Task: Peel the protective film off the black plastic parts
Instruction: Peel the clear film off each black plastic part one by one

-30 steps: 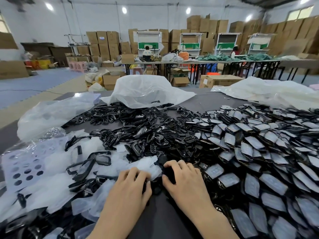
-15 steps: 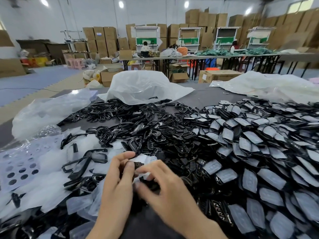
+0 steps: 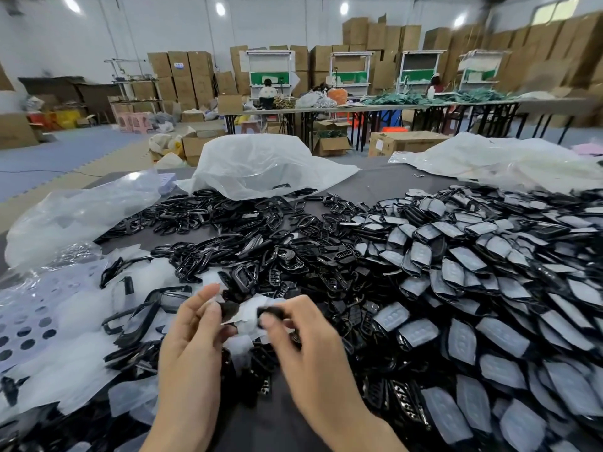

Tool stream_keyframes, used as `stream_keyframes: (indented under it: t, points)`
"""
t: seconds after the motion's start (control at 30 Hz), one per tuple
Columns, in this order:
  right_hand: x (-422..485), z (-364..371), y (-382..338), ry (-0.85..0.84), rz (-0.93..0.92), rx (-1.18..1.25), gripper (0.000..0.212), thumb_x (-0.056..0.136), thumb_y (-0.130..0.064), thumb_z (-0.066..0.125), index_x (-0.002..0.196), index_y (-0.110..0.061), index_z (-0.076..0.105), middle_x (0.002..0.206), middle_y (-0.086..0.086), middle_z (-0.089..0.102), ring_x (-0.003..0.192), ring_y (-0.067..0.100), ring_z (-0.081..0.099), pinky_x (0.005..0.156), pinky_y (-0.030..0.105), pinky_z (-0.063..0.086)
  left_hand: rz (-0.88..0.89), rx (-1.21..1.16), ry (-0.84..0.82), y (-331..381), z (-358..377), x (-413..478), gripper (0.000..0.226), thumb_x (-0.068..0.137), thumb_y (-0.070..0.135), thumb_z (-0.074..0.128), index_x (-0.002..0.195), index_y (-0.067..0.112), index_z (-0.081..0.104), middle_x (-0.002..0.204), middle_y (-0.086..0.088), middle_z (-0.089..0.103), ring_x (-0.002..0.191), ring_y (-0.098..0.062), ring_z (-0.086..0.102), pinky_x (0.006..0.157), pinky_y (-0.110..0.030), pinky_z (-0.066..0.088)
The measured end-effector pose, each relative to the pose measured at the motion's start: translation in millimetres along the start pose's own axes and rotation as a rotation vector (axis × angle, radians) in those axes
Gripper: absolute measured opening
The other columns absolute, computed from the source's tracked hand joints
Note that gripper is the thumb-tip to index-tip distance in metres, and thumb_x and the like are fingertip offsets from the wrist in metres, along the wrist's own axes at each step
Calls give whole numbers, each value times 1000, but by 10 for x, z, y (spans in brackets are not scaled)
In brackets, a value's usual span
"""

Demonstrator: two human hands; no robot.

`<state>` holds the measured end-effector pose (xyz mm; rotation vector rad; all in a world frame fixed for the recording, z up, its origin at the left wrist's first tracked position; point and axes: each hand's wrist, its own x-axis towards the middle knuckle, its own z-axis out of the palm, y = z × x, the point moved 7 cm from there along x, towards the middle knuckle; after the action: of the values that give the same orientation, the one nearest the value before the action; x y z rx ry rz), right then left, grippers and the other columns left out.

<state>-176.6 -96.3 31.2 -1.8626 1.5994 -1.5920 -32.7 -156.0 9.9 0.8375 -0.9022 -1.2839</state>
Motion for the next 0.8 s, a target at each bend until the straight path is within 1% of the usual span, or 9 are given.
stream_keyframes:
  t: [0.07, 0.17, 0.23, 0.3, 0.37, 0.5, 0.6, 0.7, 0.8]
  points:
    - [32, -81, 203, 51, 289, 370, 22, 100, -52, 49, 98, -34, 62, 98, -9, 72, 94, 11, 70, 80, 26, 58, 16, -9, 32, 15, -37, 35, 22, 96, 16, 59, 98, 28, 77, 84, 5, 73, 72, -6, 64, 69, -14, 55]
    - [60, -88, 432, 146, 594, 883, 22, 101, -34, 51, 104, -17, 64, 102, 7, 76, 97, 27, 74, 78, 29, 61, 5, -3, 1, 6, 6, 30, 19, 81, 24, 67, 95, 24, 79, 85, 0, 75, 71, -7, 68, 69, -13, 55]
    - [66, -49, 475, 155, 717, 1149, 25, 104, -28, 47, 109, -10, 63, 110, 16, 74, 101, 36, 73, 79, 34, 61, -9, 1, -34, -18, 56, 14, 22, 79, 23, 68, 97, 15, 78, 86, -6, 76, 72, -11, 70, 69, -16, 56]
    - [73, -12, 446, 113, 774, 1367, 36, 104, -35, 45, 112, -6, 65, 119, 24, 69, 107, 42, 69, 81, 38, 61, -33, -18, -64, -42, 104, -4, 25, 78, 20, 68, 98, 7, 74, 84, -10, 75, 71, -14, 71, 67, -19, 58]
    - [78, -6, 430, 97, 802, 1479, 39, 102, -35, 50, 106, -2, 69, 122, 28, 66, 109, 42, 69, 79, 36, 62, -59, -34, -94, -63, 146, -25, 26, 77, 19, 66, 98, 5, 71, 77, -11, 74, 70, -16, 71, 66, -20, 59]
    - [109, -26, 473, 107, 753, 1335, 12, 79, -10, 71, 86, -5, 80, 107, 22, 73, 94, 28, 75, 71, 24, 61, -105, -72, -139, -89, 202, -47, 25, 77, 18, 65, 98, 4, 68, 71, -9, 70, 67, -16, 71, 65, -21, 59]
    - [122, -41, 496, 116, 669, 1187, 19, 71, -7, 75, 90, -9, 79, 102, 13, 74, 91, 23, 74, 74, 22, 59, -121, -89, -147, -94, 203, -45, 23, 77, 18, 65, 94, 3, 67, 72, -10, 70, 65, -17, 71, 62, -21, 59]
    - [115, -50, 472, 78, 566, 963, 30, 81, -5, 77, 108, -15, 71, 101, 4, 75, 99, 22, 73, 83, 25, 58, -124, -85, -151, -100, 185, -45, 20, 76, 18, 67, 90, 4, 67, 75, -12, 72, 65, -17, 71, 60, -21, 58]
    - [76, -47, 475, 67, 547, 830, 25, 94, -2, 65, 113, -19, 69, 101, 6, 76, 101, 20, 73, 82, 23, 58, -126, -60, -157, -116, 179, -48, 20, 75, 20, 70, 87, 5, 68, 76, -12, 71, 67, -16, 70, 61, -21, 58]
